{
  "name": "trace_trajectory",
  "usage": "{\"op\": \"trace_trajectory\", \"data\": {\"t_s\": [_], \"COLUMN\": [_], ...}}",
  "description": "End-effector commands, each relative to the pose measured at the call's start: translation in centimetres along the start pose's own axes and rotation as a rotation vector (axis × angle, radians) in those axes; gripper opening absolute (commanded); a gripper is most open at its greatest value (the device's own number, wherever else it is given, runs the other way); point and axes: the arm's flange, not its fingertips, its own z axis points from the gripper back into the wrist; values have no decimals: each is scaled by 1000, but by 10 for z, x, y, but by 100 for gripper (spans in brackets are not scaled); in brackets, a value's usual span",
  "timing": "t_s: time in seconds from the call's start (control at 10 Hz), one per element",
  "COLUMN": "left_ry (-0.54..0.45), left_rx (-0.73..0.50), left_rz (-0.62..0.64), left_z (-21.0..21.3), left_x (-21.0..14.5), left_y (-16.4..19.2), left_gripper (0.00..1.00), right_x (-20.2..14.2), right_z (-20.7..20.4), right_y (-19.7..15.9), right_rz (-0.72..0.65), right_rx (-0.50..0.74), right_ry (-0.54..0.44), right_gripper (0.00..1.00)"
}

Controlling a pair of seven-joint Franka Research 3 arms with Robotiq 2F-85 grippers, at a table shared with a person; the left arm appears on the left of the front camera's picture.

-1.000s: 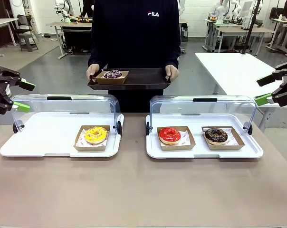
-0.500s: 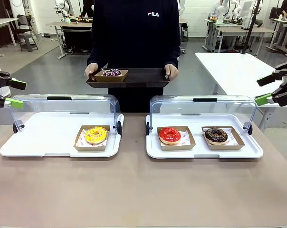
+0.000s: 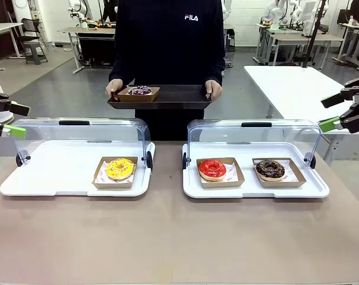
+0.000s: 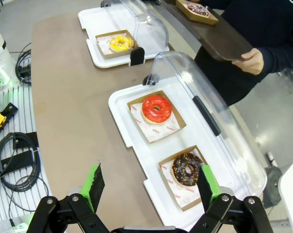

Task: Provide the desired donut to the person.
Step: Pick up and lift the Paper togo box containing the Donut pointed at by the person.

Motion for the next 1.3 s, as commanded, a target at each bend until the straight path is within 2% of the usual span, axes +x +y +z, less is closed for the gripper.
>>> {"op": "trace_trajectory", "data": {"t_s": [0.0, 0.1, 1.2], "left_ry": [31, 0, 0], "left_rx": [-36, 0, 0], "left_rz": [10, 0, 0], "left_z": [-9, 0, 0], "left_x": [8, 0, 0], "left_y": [-1, 0, 0], "left_gripper": [100, 100, 100], "right_x": [0, 0, 0], "right_z": [-2, -2, -2], "right_y": [-1, -1, -1], "right_rz": [0, 0, 0], "right_rx": [4, 4, 4], "right_ry": [-8, -8, -8], "right_gripper": [100, 100, 100]}}
